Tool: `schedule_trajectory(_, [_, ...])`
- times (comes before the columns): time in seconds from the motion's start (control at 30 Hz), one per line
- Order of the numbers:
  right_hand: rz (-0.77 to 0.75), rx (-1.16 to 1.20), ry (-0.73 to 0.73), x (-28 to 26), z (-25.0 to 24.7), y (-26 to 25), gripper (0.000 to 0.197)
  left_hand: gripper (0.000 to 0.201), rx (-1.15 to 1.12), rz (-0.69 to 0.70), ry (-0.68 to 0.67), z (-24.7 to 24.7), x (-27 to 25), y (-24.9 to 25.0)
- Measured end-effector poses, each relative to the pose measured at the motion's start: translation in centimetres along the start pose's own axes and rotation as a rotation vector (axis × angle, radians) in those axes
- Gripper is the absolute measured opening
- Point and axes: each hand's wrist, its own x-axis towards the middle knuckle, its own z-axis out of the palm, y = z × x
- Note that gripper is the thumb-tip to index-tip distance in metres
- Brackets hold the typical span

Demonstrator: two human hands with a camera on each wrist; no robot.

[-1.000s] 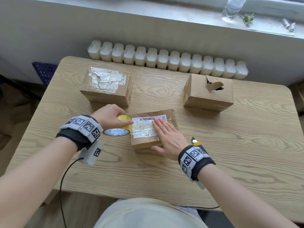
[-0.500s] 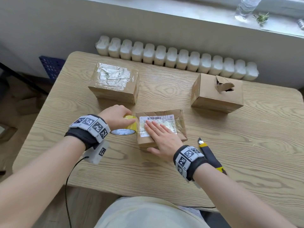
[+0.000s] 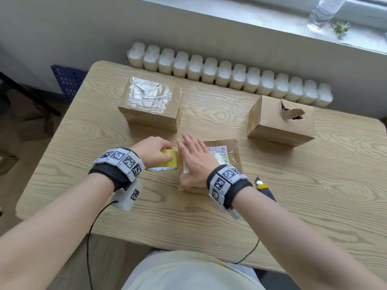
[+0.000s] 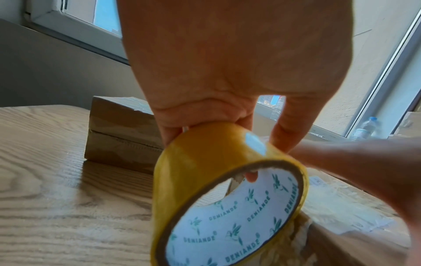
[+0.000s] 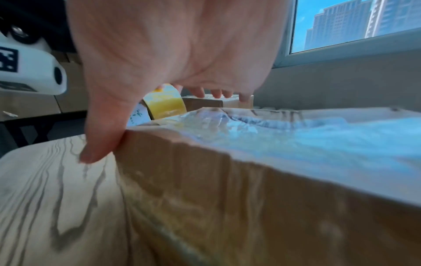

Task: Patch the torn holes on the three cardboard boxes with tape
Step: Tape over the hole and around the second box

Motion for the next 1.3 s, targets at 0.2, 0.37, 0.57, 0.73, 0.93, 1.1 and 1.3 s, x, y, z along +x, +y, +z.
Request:
schedule_trajectory(0.2, [0.016, -0.005, -0.054, 0.6, -0.8, -1.2, 0.123, 0.014, -0.090, 0.032, 0.017, 0.2, -0.4, -0.6])
schedule_trajectory(0.37, [-0.032, 0.144, 0.068, -0.6, -2.6, -0.8, 0.117, 0.016, -0.172, 0.110, 0.096, -1.3, -1.5, -0.4])
schedule_trajectory(0.57, [-0.018, 0.620, 0.307, -2.6, -4.1, 0.4, 0.120, 0.051, -0.328, 0.308, 0.231, -5.7, -2.6, 2.6])
schedule_trajectory(0.73, [0.077, 0.747, 0.406, -4.7, -3.2, 2.3, 0.122, 0.048, -0.414, 0.377, 0.214, -5.5, -1.4, 5.7])
schedule_trajectory(0.93, [0.091, 0.785, 0.395, -6.2, -2.6, 4.3, 0.130, 0.035, -0.429, 0.461, 0.172, -4.9, -0.3, 9.2])
schedule_trajectory(1.1, [0.145, 0.815, 0.377, -7.1, -2.4, 5.4, 0.140, 0.042, -0.298, 0.435, 0.155, -4.8, 0.3, 11.5])
schedule_trajectory(1.3, [0.134, 0.902, 0.395, -10.0, -1.1, 8.7, 0.133, 0.032, -0.216, 0.438, 0.083, -4.7, 0.4, 12.0])
